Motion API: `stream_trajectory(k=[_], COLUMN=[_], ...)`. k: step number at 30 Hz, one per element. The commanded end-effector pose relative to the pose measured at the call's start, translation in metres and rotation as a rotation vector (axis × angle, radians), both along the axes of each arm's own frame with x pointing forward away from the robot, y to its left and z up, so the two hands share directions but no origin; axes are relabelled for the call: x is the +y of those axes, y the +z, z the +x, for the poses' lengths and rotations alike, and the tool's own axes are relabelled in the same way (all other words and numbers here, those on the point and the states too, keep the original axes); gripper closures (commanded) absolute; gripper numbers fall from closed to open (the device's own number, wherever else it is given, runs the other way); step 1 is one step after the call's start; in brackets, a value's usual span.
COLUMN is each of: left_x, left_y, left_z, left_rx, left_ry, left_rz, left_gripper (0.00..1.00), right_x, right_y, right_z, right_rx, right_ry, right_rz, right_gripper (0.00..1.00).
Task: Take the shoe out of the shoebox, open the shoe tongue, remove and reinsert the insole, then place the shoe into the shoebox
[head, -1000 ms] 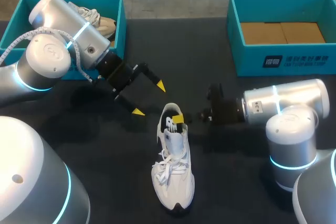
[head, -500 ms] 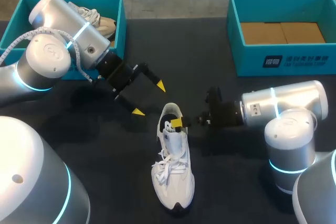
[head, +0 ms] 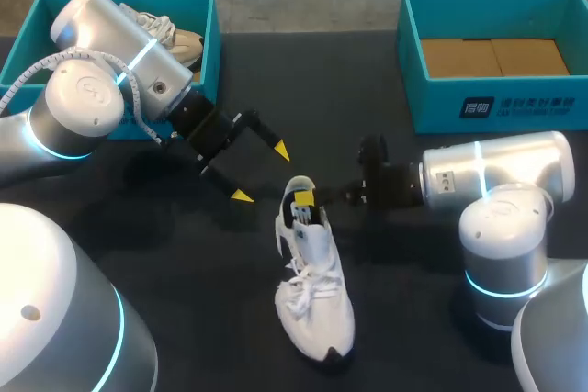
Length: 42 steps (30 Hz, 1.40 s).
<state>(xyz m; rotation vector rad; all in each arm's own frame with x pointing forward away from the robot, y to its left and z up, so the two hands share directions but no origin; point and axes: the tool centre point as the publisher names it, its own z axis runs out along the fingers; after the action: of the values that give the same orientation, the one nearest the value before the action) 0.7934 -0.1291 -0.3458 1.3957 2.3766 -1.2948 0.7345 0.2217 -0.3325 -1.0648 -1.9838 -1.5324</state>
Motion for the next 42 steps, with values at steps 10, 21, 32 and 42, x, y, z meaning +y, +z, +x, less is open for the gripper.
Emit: stream_trajectory(k=[10, 21, 32, 42], left_x=[-0.001, -0.001, -0.001, -0.001], left_y=[0.0, 0.0, 0.0, 0.0], left_z=[0.001, 0.001, 0.001, 0.001], left_rx=[0.0, 0.0, 0.0, 0.0], left_ry=[-0.002, -0.002, -0.002, -0.002], left_rz=[0.004, 0.004, 0.004, 0.004], left_gripper=[0.0, 0.0, 0.0, 0.0], right_x=[0.002, 0.002, -0.001, 0.003], right_y=[-0.009, -0.018, -0.03, -0.022], right_z=[0.0, -0.003, -0.023, -0.018], right_rx=[0.009, 0.082, 0.14, 0.091], right_ry=[0.005, -0.008, -0.011, 0.002], right_rz=[0.008, -0.035, -0.057, -0.049], right_gripper=[1.0, 1.0, 1.0, 1.0])
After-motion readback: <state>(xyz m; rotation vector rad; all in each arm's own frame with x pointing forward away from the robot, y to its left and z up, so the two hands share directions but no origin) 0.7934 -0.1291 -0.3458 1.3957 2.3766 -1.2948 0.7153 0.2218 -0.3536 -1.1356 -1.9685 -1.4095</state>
